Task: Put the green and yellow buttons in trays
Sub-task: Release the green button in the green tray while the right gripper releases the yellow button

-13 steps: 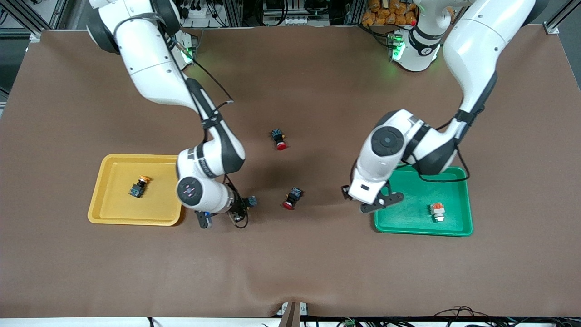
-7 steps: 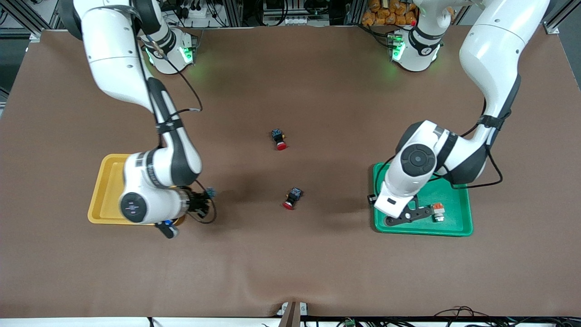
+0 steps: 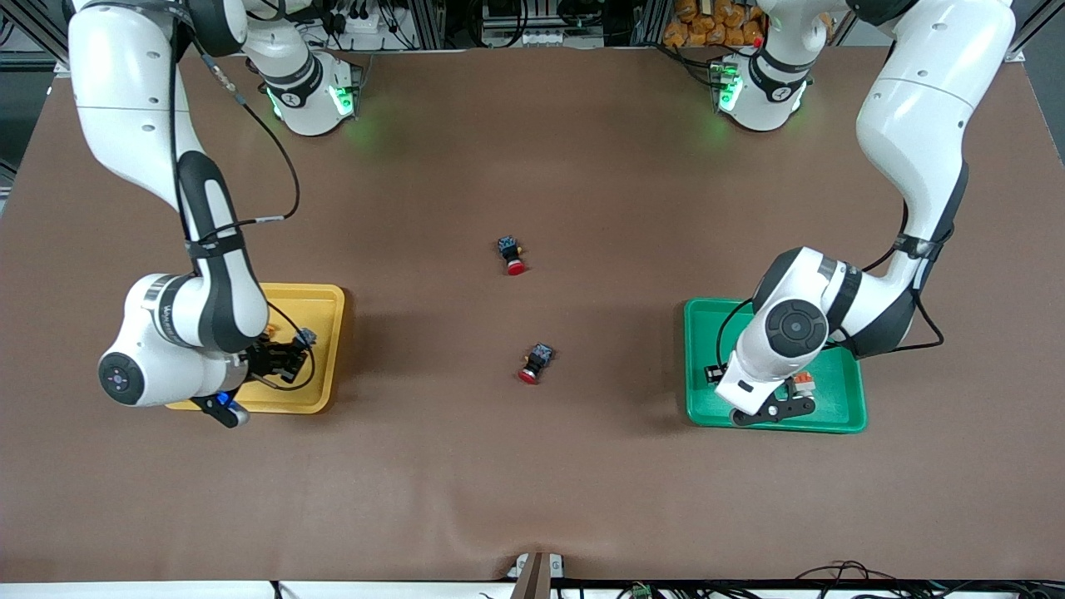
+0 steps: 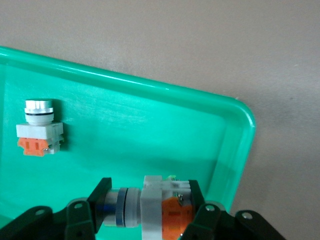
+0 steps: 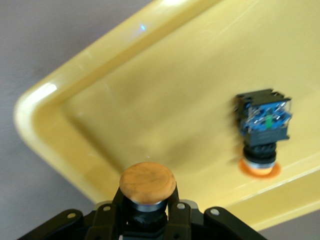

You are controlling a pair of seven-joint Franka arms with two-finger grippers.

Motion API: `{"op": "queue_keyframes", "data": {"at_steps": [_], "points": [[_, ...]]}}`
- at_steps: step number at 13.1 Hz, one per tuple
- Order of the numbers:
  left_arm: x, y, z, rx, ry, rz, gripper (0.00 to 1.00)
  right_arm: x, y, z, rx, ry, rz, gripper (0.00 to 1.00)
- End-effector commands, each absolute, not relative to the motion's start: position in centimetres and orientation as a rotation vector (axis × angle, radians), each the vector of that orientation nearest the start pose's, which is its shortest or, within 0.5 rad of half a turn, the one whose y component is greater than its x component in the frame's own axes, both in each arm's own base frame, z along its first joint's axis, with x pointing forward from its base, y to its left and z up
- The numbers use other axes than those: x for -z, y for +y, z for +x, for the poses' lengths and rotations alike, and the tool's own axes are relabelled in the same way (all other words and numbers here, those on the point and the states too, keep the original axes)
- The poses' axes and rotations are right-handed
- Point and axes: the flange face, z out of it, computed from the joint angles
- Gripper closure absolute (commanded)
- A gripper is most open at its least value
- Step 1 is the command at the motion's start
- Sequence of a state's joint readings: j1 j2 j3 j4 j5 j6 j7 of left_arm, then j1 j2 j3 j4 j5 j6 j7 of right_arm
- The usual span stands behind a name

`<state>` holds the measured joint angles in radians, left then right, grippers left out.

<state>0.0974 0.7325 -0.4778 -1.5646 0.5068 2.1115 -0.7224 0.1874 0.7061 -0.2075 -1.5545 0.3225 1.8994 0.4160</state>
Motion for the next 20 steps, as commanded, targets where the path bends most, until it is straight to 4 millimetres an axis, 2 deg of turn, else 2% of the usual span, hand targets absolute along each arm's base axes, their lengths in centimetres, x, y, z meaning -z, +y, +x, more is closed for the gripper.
{"op": "queue_keyframes", "data": {"at_steps": [1, 2, 3, 4, 5, 6, 8, 10, 13, 15, 17, 19, 20], "points": [[-22.9, -16.0, 66.4, -0.084, -0.163, -3.011, 0.85, -19.9, 1.9, 64.6, -0.504, 0.838, -2.908, 1.00], [-22.8, -15.5, 66.4, -0.087, -0.157, -3.014, 0.19, -19.7, 1.6, 64.5, -0.501, 0.817, -2.911, 1.00], [-23.1, -15.4, 66.5, -0.083, -0.159, -3.012, 0.00, -19.6, 0.8, 64.5, -0.499, 0.808, -2.906, 0.78], [-23.6, -15.6, 66.5, -0.073, -0.156, -3.015, 0.00, -19.5, 0.6, 64.5, -0.502, 0.801, -2.907, 0.53], [-24.3, -15.6, 66.7, -0.060, -0.158, -3.015, 0.00, -19.7, 0.6, 64.6, -0.500, 0.800, -2.906, 0.18], [-24.9, -15.7, 66.8, -0.048, -0.150, -3.014, 0.00, -19.9, 0.7, 64.7, -0.498, 0.801, -2.906, 0.00], [-26.6, -15.4, 67.0, -0.024, -0.156, -3.010, 0.00, -20.4, 0.8, 65.0, -0.490, 0.805, -2.903, 0.00], [-29.2, -15.5, 67.4, 0.042, -0.160, -3.009, 0.00, -22.9, 1.5, 65.8, -0.510, 0.777, -2.897, 0.00], [-33.7, -17.0, 67.5, 0.135, -0.157, -3.037, 0.00, -30.1, 2.6, 68.4, -0.546, 0.706, -2.884, 0.00], [-37.2, -17.2, 67.3, 0.203, -0.138, -3.029, 0.00, -34.2, 0.6, 69.7, -0.492, 0.685, -2.888, 0.00], [-40.8, -17.6, 66.4, 0.235, -0.122, -3.000, 0.00, -40.4, -2.2, 70.6, -0.452, 0.637, -2.892, 0.00], [-44.3, -18.0, 64.8, 0.212, -0.131, -2.966, 0.00, -42.9, -4.6, 70.6, -0.407, 0.627, -2.888, 0.00], [-46.3, -17.7, 64.1, 0.216, -0.149, -2.952, 0.00, -46.7, -4.9, 70.0, -0.323, 0.632, -2.891, 0.00]]}}
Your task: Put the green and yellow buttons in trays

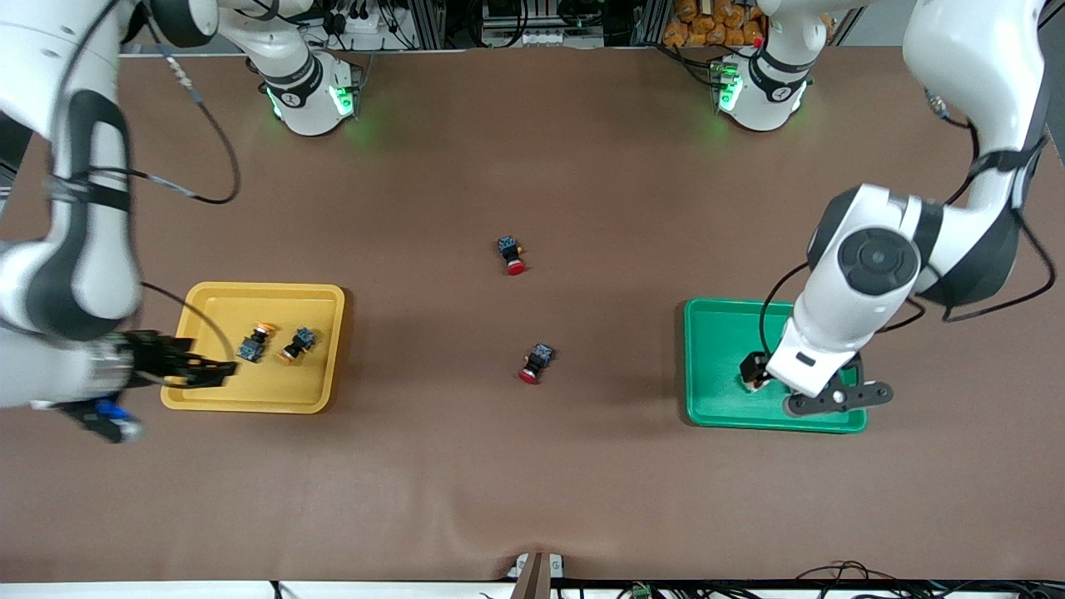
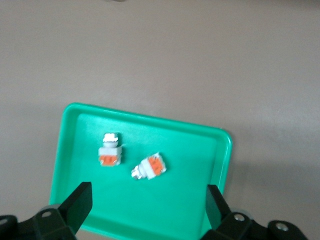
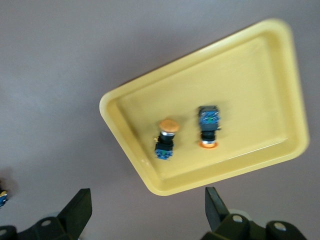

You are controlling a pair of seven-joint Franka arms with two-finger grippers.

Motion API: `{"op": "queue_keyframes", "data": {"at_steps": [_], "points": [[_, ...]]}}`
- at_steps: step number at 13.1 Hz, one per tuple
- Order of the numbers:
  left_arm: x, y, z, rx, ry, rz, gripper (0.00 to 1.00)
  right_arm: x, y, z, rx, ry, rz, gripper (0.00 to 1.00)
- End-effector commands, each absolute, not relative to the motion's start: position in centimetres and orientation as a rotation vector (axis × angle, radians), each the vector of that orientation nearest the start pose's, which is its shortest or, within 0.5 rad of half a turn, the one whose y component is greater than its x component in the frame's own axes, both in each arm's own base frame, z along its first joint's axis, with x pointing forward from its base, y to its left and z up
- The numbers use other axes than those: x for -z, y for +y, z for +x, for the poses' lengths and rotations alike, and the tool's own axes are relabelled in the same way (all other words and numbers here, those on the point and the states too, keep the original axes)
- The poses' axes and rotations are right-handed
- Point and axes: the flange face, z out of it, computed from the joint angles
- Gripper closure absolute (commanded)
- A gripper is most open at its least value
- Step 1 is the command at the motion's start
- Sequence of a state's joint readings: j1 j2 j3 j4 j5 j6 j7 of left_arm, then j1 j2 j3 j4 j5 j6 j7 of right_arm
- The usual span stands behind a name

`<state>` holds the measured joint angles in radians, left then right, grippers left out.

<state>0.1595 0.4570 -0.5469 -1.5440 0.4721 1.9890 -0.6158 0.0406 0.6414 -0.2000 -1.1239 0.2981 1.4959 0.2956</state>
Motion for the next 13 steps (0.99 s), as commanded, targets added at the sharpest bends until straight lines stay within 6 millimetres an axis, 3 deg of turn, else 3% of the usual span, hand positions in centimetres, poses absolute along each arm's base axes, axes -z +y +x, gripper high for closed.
{"op": "queue_keyframes", "data": {"at_steps": [1, 3, 4, 6, 7, 8, 10, 11, 13], "points": [[-47.5, -17.6, 63.5, 0.204, -0.167, -2.950, 0.00, -49.1, -5.5, 69.5, -0.269, 0.624, -2.878, 0.00], [-50.7, -16.7, 62.5, 0.208, -0.225, -2.956, 0.00, -54.8, -3.9, 68.2, -0.136, 0.470, -2.858, 0.00], [-51.8, -16.1, 62.0, 0.203, -0.235, -2.943, 0.00, -55.9, -4.1, 67.9, -0.109, 0.432, -2.896, 0.00], [-53.7, -15.5, 61.4, 0.193, -0.235, -2.977, 0.00, -61.8, -5.3, 64.4, -0.075, 0.422, -2.939, 0.00], [-55.5, -15.5, 61.4, 0.210, -0.248, -3.036, 0.00, -63.3, -5.2, 62.8, -0.119, 0.421, -2.989, 0.00], [-56.6, -16.1, 61.1, 0.226, -0.235, -3.059, 0.00, -66.1, -4.6, 60.8, -0.101, 0.403, -3.024, 0.00], [-58.2, -14.0, 60.7, 0.236, -0.219, -3.081, 0.00, -69.9, -2.4, 57.5, -0.083, 0.335, -3.032, 0.00], [-58.6, -13.0, 60.5, 0.232, -0.182, -3.097, 0.00, -69.9, -2.2, 56.7, -0.106, 0.330, -3.040, 0.00], [-58.9, -11.2, 59.9, 0.175, -0.134, -3.100, 0.00, -68.2, -2.2, 55.9, -0.147, 0.301, -3.043, 0.00]]}}
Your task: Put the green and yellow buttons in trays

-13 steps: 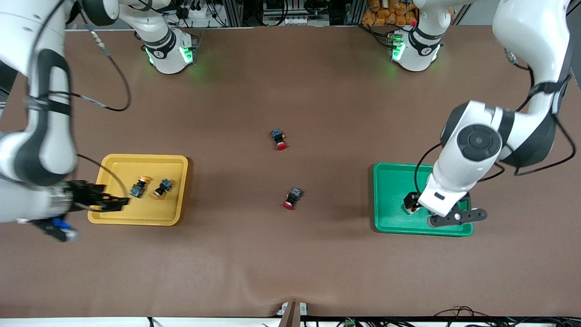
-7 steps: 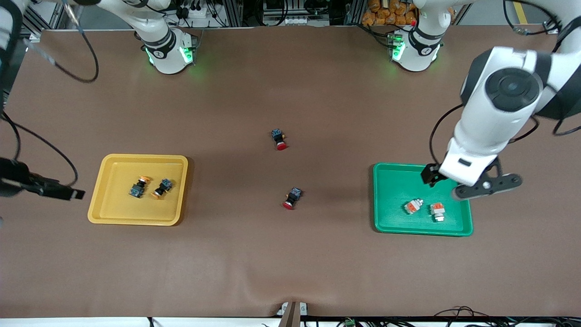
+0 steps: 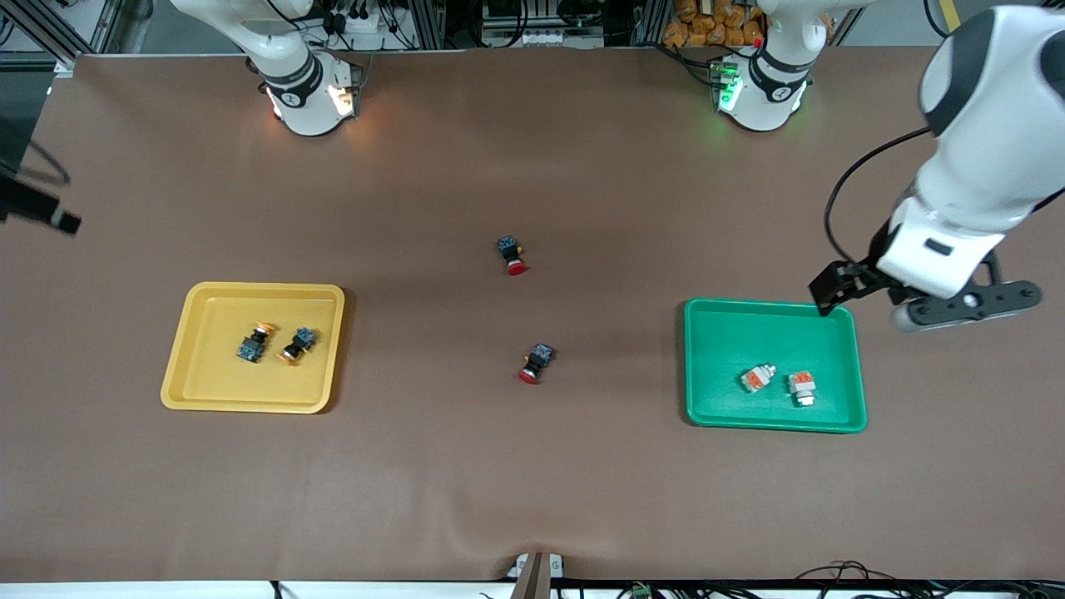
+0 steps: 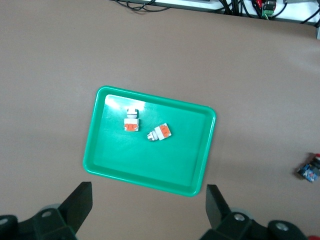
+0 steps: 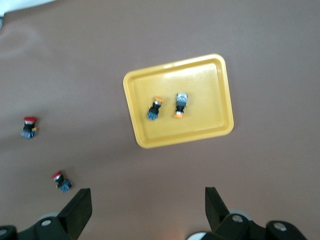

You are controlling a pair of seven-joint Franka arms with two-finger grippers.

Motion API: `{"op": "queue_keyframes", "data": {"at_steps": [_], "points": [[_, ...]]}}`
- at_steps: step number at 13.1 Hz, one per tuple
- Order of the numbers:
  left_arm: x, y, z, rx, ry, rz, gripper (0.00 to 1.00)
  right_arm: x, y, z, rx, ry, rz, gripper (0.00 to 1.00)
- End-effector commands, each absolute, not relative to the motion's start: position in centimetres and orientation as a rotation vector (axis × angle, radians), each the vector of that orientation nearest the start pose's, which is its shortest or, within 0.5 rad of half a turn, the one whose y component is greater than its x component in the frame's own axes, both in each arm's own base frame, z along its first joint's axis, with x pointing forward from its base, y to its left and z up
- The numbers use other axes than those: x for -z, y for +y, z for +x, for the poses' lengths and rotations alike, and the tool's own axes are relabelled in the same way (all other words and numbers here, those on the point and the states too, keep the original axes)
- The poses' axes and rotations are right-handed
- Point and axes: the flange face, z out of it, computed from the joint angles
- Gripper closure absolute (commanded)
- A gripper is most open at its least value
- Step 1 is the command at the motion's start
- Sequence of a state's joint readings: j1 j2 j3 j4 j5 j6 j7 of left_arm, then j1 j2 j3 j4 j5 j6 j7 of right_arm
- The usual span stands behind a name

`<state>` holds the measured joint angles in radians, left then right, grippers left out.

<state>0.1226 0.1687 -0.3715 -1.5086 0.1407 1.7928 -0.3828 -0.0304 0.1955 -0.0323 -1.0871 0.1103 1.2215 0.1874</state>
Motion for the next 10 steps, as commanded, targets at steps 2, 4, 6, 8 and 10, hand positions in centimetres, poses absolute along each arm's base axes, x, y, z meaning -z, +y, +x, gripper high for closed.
{"op": "queue_keyframes", "data": {"at_steps": [2, 4, 6, 8, 10], "points": [[-59.3, -9.2, 58.9, 0.124, -0.083, -3.075, 0.00, -67.3, -2.0, 54.2, -0.083, 0.285, -3.047, 0.00], [-60.1, -7.4, 57.1, 0.107, -0.099, -3.102, 0.00, -66.1, -1.7, 52.6, -0.008, 0.268, -3.045, 0.00], [-60.1, -5.1, 55.7, 0.009, -0.082, -3.159, 0.00, -66.0, -2.4, 52.4, -0.022, 0.144, -3.067, 0.00], [-60.7, -4.5, 54.6, 0.013, -0.095, -3.164, 0.00, -65.7, -2.8, 52.1, -0.054, -0.004, -3.109, 0.00], [-60.8, -4.2, 53.6, 0.024, -0.102, -3.156, 0.00, -65.6, -2.9, 52.1, -0.073, -0.003, -3.108, 0.00]]}}
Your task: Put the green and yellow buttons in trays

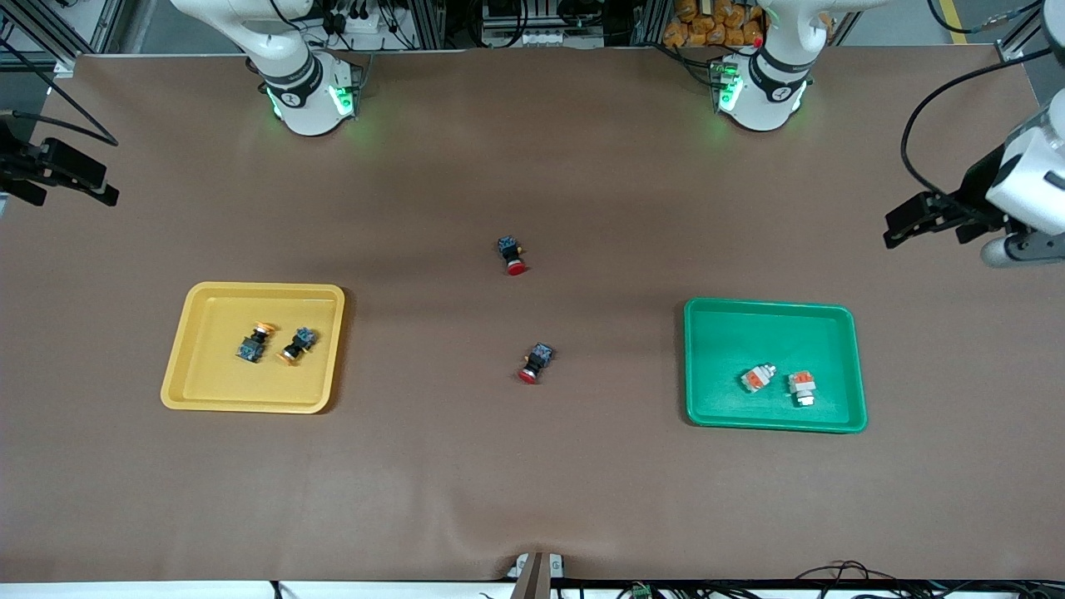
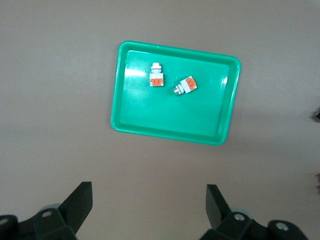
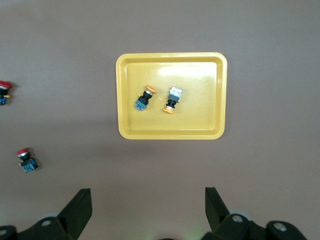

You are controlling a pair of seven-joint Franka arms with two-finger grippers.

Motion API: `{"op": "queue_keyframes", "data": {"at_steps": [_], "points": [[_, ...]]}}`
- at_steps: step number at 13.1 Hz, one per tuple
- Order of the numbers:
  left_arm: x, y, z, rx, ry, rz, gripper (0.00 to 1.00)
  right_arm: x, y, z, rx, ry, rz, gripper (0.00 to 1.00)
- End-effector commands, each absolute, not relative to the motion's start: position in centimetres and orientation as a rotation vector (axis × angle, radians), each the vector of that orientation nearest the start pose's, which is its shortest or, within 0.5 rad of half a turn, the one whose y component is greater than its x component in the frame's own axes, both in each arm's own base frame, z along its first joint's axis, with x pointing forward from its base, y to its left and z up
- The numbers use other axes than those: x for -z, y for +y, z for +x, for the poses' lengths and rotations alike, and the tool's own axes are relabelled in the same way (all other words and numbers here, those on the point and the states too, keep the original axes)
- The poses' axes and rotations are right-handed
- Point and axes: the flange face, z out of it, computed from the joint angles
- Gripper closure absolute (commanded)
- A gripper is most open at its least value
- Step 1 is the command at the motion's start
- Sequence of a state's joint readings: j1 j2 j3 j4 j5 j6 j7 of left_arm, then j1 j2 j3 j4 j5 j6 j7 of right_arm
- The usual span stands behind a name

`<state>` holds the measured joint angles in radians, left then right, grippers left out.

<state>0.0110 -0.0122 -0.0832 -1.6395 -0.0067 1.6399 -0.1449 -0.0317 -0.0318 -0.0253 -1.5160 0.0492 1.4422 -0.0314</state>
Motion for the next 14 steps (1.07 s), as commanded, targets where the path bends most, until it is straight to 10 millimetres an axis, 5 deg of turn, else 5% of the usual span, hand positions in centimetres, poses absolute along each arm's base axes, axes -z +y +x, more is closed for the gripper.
{"op": "queue_keyframes", "data": {"at_steps": [1, 14], "points": [[-61.2, -4.2, 53.4, 0.032, -0.099, -3.152, 0.00, -65.5, -2.9, 52.1, -0.078, -0.002, -3.109, 0.00], [-63.7, -5.4, 50.5, 0.022, -0.049, -3.112, 0.00, -65.8, -2.3, 52.1, -0.088, -0.046, -3.152, 0.00]]}}
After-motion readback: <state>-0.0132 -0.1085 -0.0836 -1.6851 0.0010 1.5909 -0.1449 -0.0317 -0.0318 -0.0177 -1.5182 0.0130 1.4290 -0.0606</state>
